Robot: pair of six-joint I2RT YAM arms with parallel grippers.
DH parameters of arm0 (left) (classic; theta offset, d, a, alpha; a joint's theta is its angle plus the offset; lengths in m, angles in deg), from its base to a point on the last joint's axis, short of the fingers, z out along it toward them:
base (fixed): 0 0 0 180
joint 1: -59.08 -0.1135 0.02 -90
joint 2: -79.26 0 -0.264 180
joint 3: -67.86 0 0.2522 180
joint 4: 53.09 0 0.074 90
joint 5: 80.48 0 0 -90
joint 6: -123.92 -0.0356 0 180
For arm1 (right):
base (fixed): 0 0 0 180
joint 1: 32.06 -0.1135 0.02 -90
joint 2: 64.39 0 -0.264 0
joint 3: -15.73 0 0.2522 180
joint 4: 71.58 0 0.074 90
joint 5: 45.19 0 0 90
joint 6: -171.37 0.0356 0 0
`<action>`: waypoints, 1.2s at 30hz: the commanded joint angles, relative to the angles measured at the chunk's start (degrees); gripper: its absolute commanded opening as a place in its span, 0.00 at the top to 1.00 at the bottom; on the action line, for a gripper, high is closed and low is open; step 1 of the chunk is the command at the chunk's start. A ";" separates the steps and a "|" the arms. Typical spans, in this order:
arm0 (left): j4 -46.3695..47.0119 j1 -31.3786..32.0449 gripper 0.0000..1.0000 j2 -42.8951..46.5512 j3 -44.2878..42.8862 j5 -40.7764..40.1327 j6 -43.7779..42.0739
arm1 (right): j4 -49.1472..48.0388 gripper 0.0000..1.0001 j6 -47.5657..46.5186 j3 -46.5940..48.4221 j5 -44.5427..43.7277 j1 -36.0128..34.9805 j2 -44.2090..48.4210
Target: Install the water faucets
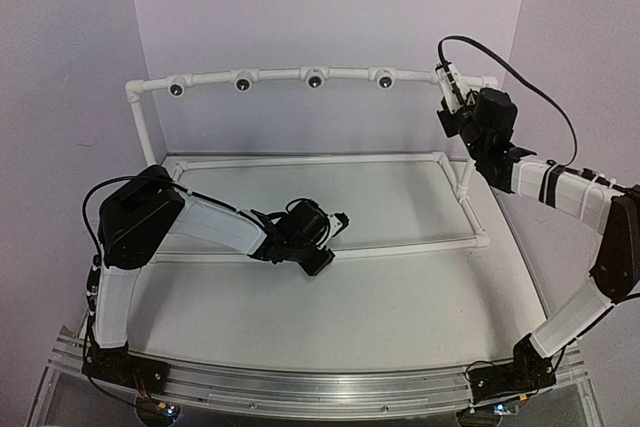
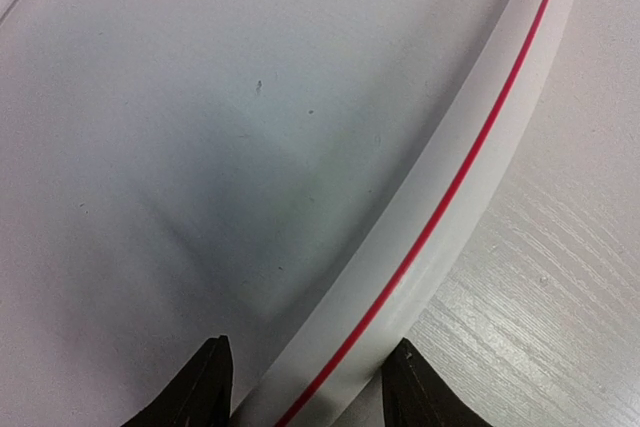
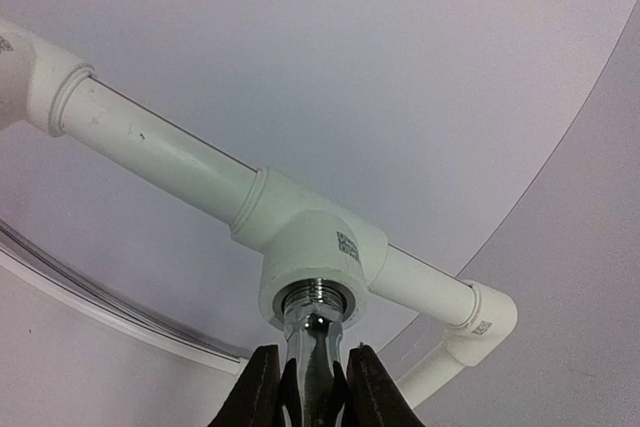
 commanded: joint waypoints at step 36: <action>-17.54 2.26 1.00 -9.01 6.38 7.27 11.62 | -5.55 1.00 26.70 3.22 6.47 5.01 -1.93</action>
